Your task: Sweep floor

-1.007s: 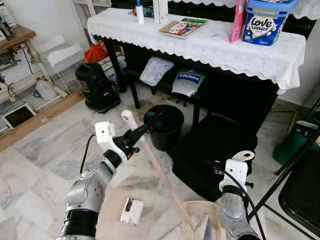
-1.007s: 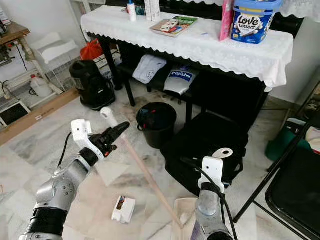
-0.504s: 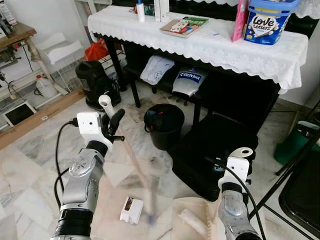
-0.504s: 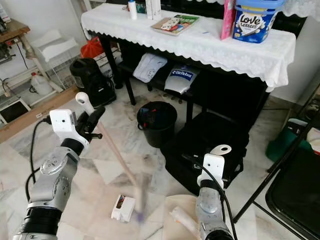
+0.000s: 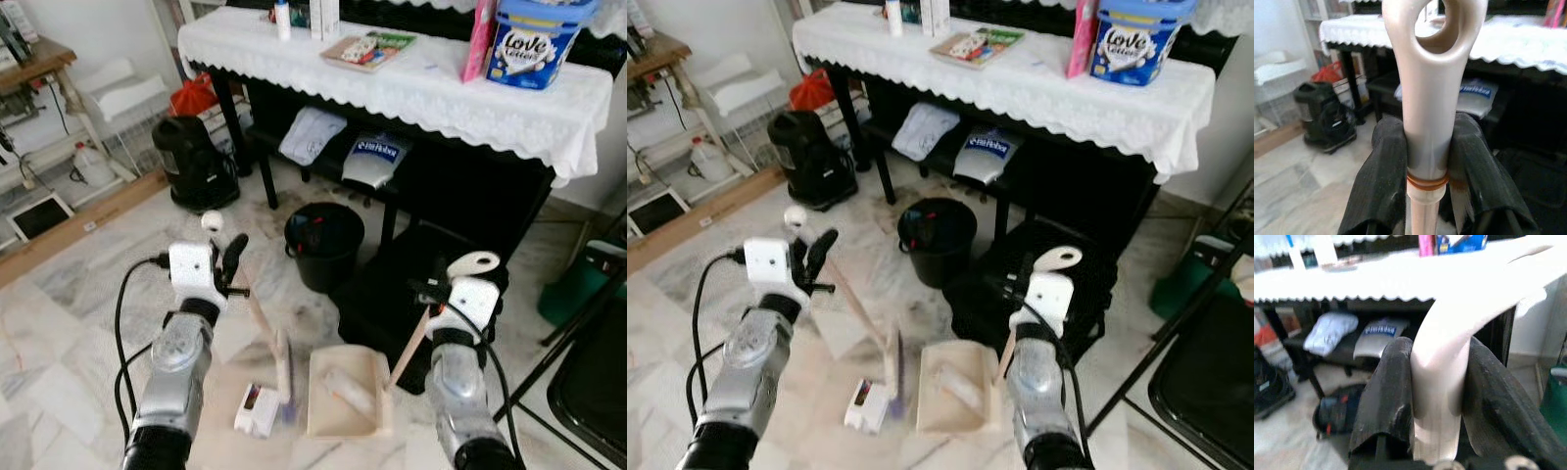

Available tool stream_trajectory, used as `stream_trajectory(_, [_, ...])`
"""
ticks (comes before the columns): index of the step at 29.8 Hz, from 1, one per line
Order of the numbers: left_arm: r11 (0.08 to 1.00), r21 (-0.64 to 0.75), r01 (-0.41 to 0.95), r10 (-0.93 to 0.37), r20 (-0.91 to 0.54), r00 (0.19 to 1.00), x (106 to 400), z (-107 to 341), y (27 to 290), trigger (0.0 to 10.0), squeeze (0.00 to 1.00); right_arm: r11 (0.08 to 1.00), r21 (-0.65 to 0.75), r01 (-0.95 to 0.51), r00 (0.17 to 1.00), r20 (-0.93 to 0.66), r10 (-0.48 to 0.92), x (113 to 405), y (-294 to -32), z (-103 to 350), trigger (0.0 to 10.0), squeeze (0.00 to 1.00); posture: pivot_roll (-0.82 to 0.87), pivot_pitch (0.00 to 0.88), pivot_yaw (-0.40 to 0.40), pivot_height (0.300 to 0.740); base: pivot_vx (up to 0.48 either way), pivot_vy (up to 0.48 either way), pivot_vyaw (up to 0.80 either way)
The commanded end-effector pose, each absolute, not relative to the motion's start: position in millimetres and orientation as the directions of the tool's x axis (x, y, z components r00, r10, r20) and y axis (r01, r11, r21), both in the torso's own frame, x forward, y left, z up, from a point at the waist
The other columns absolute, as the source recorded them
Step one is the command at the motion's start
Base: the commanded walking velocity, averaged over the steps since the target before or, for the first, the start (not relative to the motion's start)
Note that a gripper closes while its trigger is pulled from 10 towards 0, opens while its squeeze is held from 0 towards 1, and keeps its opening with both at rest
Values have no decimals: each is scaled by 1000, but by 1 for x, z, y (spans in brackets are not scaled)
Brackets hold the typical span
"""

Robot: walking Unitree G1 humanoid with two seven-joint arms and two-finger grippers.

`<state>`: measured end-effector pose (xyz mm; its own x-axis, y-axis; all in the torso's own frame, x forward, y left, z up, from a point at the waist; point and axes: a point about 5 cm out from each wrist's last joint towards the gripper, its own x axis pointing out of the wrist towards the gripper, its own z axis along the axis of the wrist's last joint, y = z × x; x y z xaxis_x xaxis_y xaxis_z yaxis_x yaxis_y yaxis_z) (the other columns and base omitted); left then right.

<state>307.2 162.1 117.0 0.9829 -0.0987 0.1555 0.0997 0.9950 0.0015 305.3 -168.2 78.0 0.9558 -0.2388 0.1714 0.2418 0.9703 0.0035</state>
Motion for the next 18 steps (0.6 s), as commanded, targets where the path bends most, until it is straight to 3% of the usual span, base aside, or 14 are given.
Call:
stream_trajectory(1, [996, 68, 54, -66, 188, 980, 304, 118, 173, 10000, 0, 971, 25, 238, 947, 217, -237, 309, -168, 91, 10000, 0, 74, 0, 58, 740, 0, 0, 794])
stream_trajectory(18, [996, 84, -5, -11, 188, 982, 302, 107, 176, 10000, 0, 974, 35, 222, 950, 215, -224, 309, -171, 100, 10000, 0, 60, 0, 42, 740, 0, 0, 794])
